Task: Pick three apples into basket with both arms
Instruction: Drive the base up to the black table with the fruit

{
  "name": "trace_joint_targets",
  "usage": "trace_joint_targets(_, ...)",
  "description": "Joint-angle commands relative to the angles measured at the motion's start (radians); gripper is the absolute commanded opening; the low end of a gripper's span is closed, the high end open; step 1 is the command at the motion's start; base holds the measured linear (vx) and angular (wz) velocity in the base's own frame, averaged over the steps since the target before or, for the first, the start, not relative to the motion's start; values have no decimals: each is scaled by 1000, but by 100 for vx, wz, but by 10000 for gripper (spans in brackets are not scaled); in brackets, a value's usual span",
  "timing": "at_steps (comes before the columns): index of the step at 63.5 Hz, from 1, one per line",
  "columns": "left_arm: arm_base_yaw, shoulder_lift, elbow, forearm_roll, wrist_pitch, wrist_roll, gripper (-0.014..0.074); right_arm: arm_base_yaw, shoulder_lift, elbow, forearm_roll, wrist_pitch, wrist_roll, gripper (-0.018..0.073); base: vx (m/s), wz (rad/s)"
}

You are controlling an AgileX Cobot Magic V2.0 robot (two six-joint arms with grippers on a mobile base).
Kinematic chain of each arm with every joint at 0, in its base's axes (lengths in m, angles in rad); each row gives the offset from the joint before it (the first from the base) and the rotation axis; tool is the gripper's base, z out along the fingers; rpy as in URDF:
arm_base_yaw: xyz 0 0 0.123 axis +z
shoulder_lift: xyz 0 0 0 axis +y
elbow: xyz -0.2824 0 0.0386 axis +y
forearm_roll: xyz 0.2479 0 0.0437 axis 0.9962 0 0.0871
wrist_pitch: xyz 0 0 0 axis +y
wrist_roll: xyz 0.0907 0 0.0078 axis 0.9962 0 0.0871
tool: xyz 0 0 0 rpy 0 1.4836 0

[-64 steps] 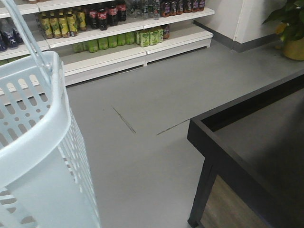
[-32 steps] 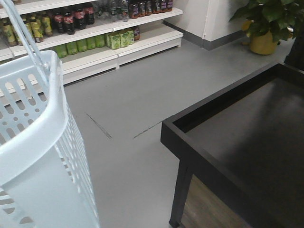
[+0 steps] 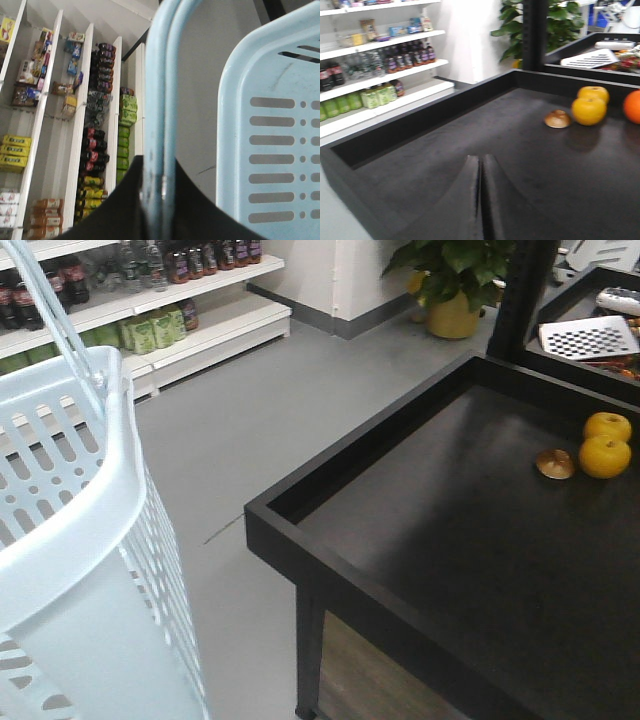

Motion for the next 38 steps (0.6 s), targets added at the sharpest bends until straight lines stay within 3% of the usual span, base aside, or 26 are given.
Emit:
trace_joint_targets(1, -6, -10, -26, 32, -78, -16, -6, -5, -13, 14, -3, -75, -9, -9, 4, -49)
trace_joint_targets(38, -6, -3, -26, 26, -78, -16, -6, -5, -13, 14, -3, -75, -9, -9, 6, -53)
